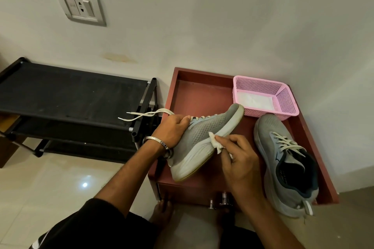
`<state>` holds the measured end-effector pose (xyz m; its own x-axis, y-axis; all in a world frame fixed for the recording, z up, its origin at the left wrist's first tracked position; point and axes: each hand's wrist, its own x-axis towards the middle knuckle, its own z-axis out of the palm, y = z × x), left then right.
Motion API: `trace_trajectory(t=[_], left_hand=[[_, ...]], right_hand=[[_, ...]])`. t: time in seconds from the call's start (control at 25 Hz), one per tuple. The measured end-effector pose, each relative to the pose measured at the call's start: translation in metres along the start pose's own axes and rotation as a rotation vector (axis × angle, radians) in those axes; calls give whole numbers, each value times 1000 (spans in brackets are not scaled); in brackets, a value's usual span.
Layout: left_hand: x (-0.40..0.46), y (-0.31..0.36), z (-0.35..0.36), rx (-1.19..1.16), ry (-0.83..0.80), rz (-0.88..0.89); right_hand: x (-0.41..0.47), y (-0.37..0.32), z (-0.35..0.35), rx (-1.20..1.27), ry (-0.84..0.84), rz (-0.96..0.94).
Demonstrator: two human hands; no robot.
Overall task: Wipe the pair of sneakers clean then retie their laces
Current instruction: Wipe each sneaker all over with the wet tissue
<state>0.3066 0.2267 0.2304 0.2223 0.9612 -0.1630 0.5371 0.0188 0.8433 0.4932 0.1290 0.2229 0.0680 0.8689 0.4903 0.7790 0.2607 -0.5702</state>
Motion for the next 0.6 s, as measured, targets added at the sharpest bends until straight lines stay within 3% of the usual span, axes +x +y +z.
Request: trace_trajectory(t=[0.24,0.44,0.6], left_hand=[[1,-1,0,-13,-3,4],[1,1,0,-24,2,10],[-1,2,0,-5,12,18]], right_hand=[[-7,-15,-4,222,-189,-69],[13,8,-6,-24,-28,-34],[17,7,-15,-80,24,-5]])
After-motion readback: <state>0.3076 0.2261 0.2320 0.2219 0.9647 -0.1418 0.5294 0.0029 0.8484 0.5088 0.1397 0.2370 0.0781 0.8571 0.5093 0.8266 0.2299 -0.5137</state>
